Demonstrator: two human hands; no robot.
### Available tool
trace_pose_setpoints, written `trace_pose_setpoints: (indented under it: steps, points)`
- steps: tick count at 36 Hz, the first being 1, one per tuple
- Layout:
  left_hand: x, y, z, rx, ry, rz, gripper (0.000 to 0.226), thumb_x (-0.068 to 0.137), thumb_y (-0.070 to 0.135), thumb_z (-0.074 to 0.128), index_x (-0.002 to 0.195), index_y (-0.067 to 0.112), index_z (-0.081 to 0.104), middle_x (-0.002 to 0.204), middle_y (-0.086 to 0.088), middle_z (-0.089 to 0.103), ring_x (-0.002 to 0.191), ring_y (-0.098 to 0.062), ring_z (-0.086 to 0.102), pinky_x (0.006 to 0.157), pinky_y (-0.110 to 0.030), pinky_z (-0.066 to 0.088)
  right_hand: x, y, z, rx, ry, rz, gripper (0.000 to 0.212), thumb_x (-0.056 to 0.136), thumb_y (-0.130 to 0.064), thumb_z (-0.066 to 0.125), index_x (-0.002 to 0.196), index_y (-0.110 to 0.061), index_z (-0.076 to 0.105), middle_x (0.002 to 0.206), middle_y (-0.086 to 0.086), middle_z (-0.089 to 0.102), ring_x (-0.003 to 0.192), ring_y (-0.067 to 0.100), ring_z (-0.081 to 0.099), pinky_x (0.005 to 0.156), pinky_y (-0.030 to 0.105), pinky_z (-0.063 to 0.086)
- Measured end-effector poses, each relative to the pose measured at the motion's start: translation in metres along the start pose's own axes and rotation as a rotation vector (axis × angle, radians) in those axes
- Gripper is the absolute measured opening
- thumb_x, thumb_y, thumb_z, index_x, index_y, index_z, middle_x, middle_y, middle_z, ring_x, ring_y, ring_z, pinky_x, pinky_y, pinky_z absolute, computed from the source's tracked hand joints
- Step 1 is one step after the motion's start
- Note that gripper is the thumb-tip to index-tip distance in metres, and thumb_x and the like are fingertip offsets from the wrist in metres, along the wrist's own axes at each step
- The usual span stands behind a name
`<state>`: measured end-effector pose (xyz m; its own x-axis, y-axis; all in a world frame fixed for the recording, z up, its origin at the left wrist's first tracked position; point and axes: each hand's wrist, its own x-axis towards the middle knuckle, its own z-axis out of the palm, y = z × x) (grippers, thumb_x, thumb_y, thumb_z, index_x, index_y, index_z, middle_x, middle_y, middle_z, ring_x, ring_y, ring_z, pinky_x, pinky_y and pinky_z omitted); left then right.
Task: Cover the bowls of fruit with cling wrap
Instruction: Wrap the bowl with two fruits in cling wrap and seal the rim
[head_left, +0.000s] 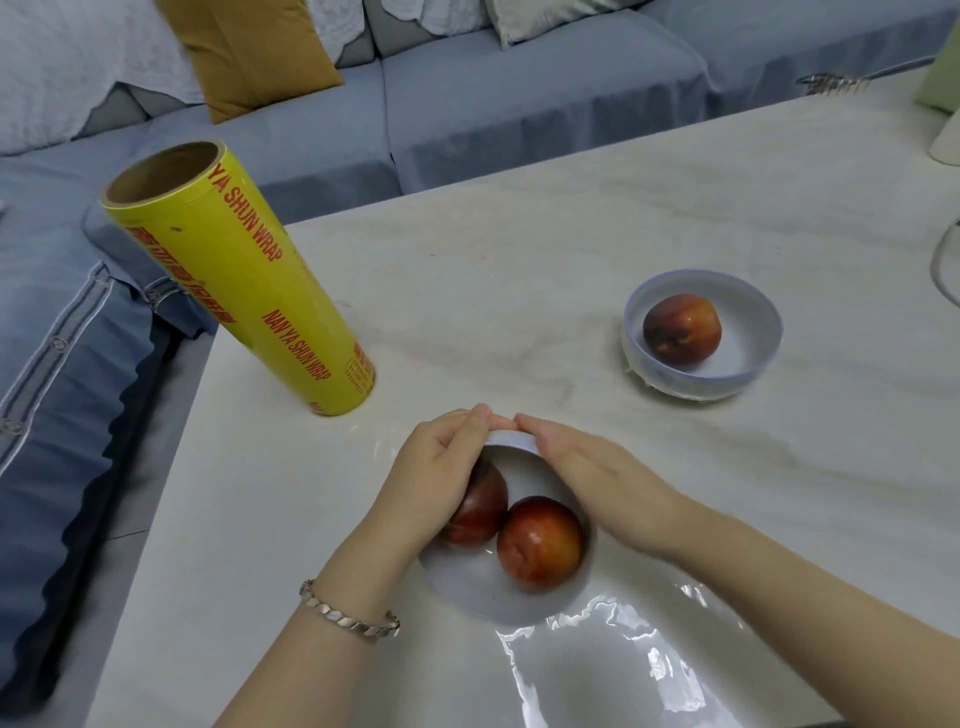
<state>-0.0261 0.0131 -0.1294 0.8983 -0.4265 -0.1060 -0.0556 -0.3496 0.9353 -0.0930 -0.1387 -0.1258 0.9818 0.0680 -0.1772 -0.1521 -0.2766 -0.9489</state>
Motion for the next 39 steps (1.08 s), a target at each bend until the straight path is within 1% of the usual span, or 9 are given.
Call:
trace_pose_setpoints:
  steps: [4, 8, 10, 13, 17, 26, 31, 36, 39]
  points:
    - [0.000, 0.000, -0.002, 0.017, 0.024, -0.024, 0.036, 0.093, 0.037, 0.043, 0.083, 0.023, 0.074, 0.087, 0.010, 0.074, 0.090, -0.005, 0.066, 0.085, -0.022, 0.048, -0.005, 0.001, 0.001, 0.116, 0.014, 0.045, 0.028, 0.095, -0.037, 0.034, 0.117, -0.042, 0.051, 0.128, -0.031, 0.046, 0.114, -0.018, 0.041, 0.096, -0.001, 0.025]
    - [0.001, -0.004, -0.006, 0.024, 0.118, -0.103, 0.041, 0.099, 0.033, 0.039, 0.078, 0.024, 0.073, 0.081, 0.014, 0.073, 0.085, 0.000, 0.064, 0.081, -0.015, 0.047, -0.015, 0.009, -0.005, 0.208, 0.205, 0.093, 0.029, 0.094, -0.032, 0.043, 0.118, -0.029, 0.058, 0.124, -0.017, 0.057, 0.121, 0.002, 0.049, 0.109, 0.023, 0.032]
    - [0.002, -0.005, -0.009, 0.020, 0.179, -0.148, 0.044, 0.099, 0.036, 0.036, 0.077, 0.025, 0.072, 0.084, 0.014, 0.071, 0.084, 0.002, 0.063, 0.078, -0.011, 0.046, -0.024, 0.015, -0.002, 0.224, 0.249, 0.077, 0.023, 0.092, -0.025, 0.049, 0.110, -0.028, 0.063, 0.117, -0.017, 0.062, 0.115, 0.001, 0.054, 0.105, 0.021, 0.037]
    - [0.000, -0.004, -0.012, -0.026, 0.268, -0.245, 0.045, 0.099, 0.040, 0.034, 0.074, 0.027, 0.068, 0.080, 0.013, 0.067, 0.077, 0.003, 0.059, 0.068, -0.012, 0.044, -0.032, 0.023, 0.010, 0.173, 0.170, 0.060, 0.038, 0.089, -0.027, 0.054, 0.127, -0.026, 0.055, 0.128, -0.019, 0.056, 0.116, -0.011, 0.050, 0.103, 0.012, 0.036]
    - [-0.002, -0.001, -0.006, -0.125, 0.337, -0.412, 0.044, 0.097, 0.046, 0.036, 0.070, 0.020, 0.059, 0.072, 0.005, 0.061, 0.067, -0.008, 0.057, 0.059, -0.020, 0.043, -0.023, 0.023, 0.018, 0.281, 0.177, 0.103, 0.037, 0.093, -0.029, 0.049, 0.128, -0.023, 0.054, 0.126, -0.021, 0.055, 0.119, -0.006, 0.048, 0.104, 0.016, 0.035]
    - [-0.005, -0.010, -0.006, -0.218, 0.490, -0.607, 0.059, 0.095, 0.053, 0.036, 0.124, 0.004, 0.053, 0.107, -0.007, 0.055, 0.098, -0.024, 0.051, 0.085, -0.030, 0.040, -0.009, 0.018, 0.027, 0.315, 0.160, 0.226, 0.050, 0.092, -0.044, 0.043, 0.138, -0.026, 0.039, 0.140, -0.013, 0.043, 0.128, 0.003, 0.040, 0.112, 0.027, 0.028]
    - [-0.006, -0.011, -0.004, -0.328, 0.549, -0.676, 0.062, 0.094, 0.055, 0.034, 0.128, 0.006, 0.050, 0.116, -0.010, 0.055, 0.108, -0.029, 0.052, 0.092, -0.036, 0.042, -0.021, 0.016, 0.029, 0.247, 0.239, 0.139, 0.034, 0.091, -0.034, 0.049, 0.125, -0.034, 0.042, 0.130, -0.014, 0.047, 0.116, -0.004, 0.047, 0.086, 0.003, 0.035]
    - [-0.006, -0.008, 0.008, -0.370, 0.553, -0.663, 0.061, 0.095, 0.053, 0.036, 0.127, 0.004, 0.051, 0.111, -0.010, 0.056, 0.098, -0.027, 0.052, 0.087, -0.034, 0.043, -0.015, 0.016, 0.010, 0.306, 0.176, 0.207, 0.020, 0.095, -0.036, 0.041, 0.095, -0.031, 0.061, 0.104, -0.010, 0.065, 0.101, 0.008, 0.059, 0.102, 0.035, 0.041]
    - [-0.007, -0.010, 0.012, -0.378, 0.546, -0.679, 0.058, 0.095, 0.054, 0.036, 0.122, 0.005, 0.052, 0.103, -0.008, 0.054, 0.095, -0.026, 0.052, 0.085, -0.034, 0.043, -0.017, 0.019, -0.001, 0.399, 0.122, 0.276, 0.028, 0.095, -0.027, 0.045, 0.075, -0.022, 0.064, 0.082, -0.004, 0.068, 0.079, 0.011, 0.063, 0.093, 0.037, 0.047]
